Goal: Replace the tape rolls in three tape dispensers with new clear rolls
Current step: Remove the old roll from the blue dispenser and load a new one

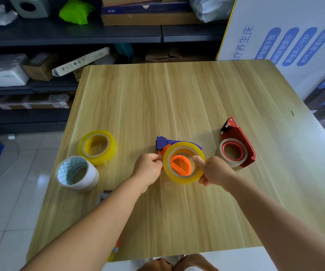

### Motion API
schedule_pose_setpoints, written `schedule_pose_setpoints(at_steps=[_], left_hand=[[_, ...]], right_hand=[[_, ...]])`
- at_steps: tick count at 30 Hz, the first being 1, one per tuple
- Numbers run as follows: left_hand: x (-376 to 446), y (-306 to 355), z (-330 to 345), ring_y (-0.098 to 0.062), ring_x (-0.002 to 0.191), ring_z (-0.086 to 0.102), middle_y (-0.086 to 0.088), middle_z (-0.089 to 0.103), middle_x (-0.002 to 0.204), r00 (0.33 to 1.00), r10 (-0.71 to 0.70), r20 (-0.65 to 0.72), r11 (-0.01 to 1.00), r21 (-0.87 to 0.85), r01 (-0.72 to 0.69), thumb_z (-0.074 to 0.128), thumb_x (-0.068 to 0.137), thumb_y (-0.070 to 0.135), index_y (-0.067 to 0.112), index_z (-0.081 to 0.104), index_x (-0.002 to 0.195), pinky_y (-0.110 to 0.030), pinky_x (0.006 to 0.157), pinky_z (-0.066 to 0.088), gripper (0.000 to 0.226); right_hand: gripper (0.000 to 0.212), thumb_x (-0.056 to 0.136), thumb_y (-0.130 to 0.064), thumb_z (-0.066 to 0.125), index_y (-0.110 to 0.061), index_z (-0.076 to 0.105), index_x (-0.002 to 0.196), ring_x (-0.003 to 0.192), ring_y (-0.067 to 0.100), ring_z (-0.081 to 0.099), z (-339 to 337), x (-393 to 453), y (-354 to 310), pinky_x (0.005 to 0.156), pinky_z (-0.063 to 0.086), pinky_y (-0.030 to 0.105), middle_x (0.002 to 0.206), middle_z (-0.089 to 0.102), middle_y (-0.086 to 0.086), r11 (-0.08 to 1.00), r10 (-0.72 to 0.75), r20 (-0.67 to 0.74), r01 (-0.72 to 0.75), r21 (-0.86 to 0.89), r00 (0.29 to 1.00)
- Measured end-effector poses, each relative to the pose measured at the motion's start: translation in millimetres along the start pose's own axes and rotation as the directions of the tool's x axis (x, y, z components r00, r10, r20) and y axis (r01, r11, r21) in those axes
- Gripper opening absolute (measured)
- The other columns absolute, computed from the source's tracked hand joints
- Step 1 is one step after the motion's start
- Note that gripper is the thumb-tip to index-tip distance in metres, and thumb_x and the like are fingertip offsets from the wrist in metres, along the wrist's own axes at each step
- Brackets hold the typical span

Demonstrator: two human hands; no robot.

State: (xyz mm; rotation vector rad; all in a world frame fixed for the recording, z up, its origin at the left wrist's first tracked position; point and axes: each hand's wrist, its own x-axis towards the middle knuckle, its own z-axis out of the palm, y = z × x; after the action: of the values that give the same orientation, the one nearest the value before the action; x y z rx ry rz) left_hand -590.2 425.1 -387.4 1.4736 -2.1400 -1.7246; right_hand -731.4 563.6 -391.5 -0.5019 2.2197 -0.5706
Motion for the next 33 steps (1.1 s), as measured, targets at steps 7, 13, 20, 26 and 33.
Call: schedule_pose_setpoints(at_steps=[7,13,20,26,33], left_hand=[[13,-5,7,-0.029,0.096,0.065,-0.009,0.070,0.096,0.993,-0.114,0.002,0.993,-0.043,0.114,0.044,0.093,0.010,0.020,0.066,0.092,-0.044,0.089,0.054,0.025],[19,-12,15,-0.029,0.099,0.064,-0.010,0.070,0.097,0.987,-0.162,0.019,0.986,-0.039,0.163,0.042,0.093,0.010,0.021,0.066,0.087,-0.044,0.089,0.054,0.027],[21,-14,24,-0.028,0.112,0.057,-0.012,0.061,0.123,0.975,-0.218,0.038,0.976,-0.011,0.218,0.037,0.096,0.017,0.010,0.057,0.125,-0.042,0.098,0.048,0.036],[24,-14,23,-0.027,0.114,0.056,-0.011,0.060,0.124,0.972,-0.229,0.049,0.973,-0.004,0.230,0.037,0.096,0.015,0.011,0.051,0.133,-0.042,0.099,0.048,0.040],[25,-20,24,-0.021,0.098,0.062,-0.003,0.068,0.101,0.975,-0.213,0.066,0.974,-0.059,0.216,0.045,0.093,0.011,0.018,0.064,0.113,-0.037,0.091,0.052,0.028]], right_hand=[[0.070,0.092,-0.063,0.032,-0.005,0.061,0.063,0.056,0.018,0.061,9,10,-6,0.076,0.050,0.031,0.063,0.069,0.007,0.998,0.058,-0.006,-0.058,-0.026,0.998],[0.068,0.092,-0.062,0.034,-0.006,0.061,0.064,0.063,0.021,0.063,16,20,-8,0.076,0.050,0.033,0.071,0.071,0.011,0.993,0.089,-0.056,-0.093,-0.066,0.994],[0.060,0.093,-0.057,0.041,-0.002,0.065,0.089,0.075,0.025,0.064,23,27,0,0.069,0.051,0.034,0.093,0.072,0.017,0.987,0.138,-0.080,-0.144,-0.075,0.987],[0.045,0.091,-0.053,0.050,-0.010,0.053,0.104,0.077,0.019,0.056,15,23,-10,0.058,0.041,0.028,0.099,0.056,0.006,0.989,0.056,-0.274,-0.091,-0.115,0.960],[0.097,0.076,-0.045,0.070,-0.026,0.011,0.150,0.143,0.028,0.013,21,29,-25,0.114,0.018,0.043,0.155,0.018,0.003,0.837,-0.385,-0.161,0.270,-0.475,0.909]])
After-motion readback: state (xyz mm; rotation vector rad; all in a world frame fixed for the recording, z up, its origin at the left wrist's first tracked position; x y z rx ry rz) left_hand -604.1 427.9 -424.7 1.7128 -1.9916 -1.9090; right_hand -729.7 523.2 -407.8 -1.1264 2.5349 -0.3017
